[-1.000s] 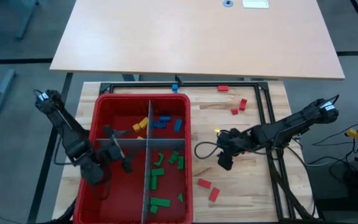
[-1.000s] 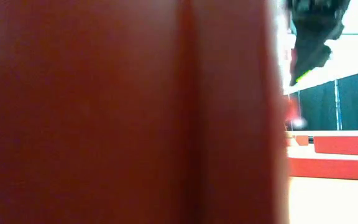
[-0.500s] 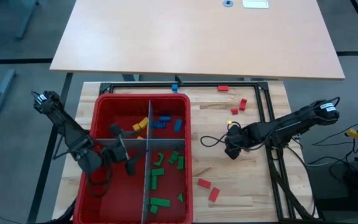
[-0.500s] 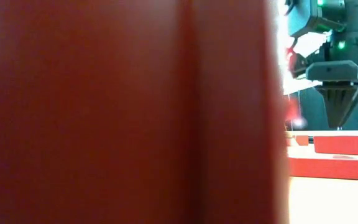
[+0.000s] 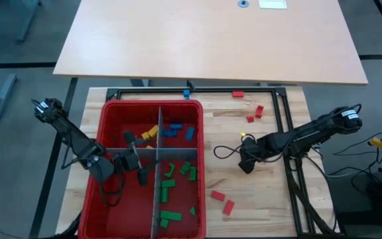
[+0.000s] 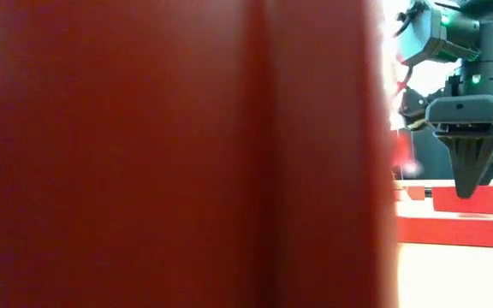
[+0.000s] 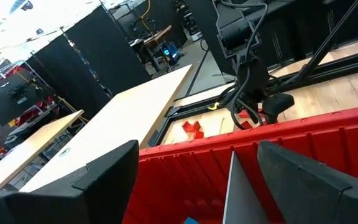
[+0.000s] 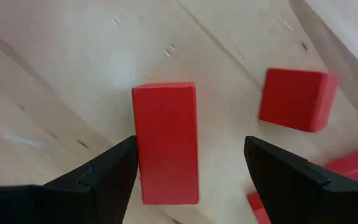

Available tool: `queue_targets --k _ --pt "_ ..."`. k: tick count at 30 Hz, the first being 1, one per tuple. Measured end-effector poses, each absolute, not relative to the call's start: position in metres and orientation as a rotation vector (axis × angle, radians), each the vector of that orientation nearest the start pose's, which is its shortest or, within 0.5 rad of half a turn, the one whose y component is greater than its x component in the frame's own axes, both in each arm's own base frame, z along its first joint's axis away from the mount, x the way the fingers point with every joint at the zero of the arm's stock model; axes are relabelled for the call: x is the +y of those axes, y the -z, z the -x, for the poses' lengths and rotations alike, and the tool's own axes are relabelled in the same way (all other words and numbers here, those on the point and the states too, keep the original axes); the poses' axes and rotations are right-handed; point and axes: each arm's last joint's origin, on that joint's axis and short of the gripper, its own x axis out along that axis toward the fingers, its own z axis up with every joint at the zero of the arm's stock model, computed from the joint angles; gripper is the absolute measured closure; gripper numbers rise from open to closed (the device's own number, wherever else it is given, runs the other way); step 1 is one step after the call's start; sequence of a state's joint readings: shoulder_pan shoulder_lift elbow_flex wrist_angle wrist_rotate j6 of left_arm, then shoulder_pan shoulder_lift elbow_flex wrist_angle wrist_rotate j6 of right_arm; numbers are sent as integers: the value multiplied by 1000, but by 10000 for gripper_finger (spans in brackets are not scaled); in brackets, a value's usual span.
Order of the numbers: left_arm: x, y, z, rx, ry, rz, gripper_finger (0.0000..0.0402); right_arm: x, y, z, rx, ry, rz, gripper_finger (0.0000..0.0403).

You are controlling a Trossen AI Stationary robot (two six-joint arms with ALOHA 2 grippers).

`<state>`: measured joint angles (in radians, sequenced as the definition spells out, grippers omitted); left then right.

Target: Sort blocks

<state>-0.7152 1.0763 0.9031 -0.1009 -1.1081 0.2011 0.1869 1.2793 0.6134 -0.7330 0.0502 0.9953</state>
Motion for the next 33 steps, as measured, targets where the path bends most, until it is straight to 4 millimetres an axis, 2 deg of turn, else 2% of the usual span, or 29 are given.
queue_targets --k 6,12,16,20,26,33 --pt "-127 -331 -186 208 -373 -412 87 34 -149 -185 1291 570 -679 136" --pt "-127 -331 -186 208 -373 -412 87 35 -145 -186 1278 520 -692 165" --pt "-127 -331 -186 207 -374 -408 87 35 -145 -186 1278 511 -686 214" --pt "-127 -331 -186 207 -374 -408 87 35 -145 -187 1272 496 -666 288" --pt "-127 -331 -186 207 -374 -408 87 36 -148 -192 1241 442 -632 292" --pt "-127 -331 -186 210 -374 -411 87 38 -170 -206 1134 354 -627 292"
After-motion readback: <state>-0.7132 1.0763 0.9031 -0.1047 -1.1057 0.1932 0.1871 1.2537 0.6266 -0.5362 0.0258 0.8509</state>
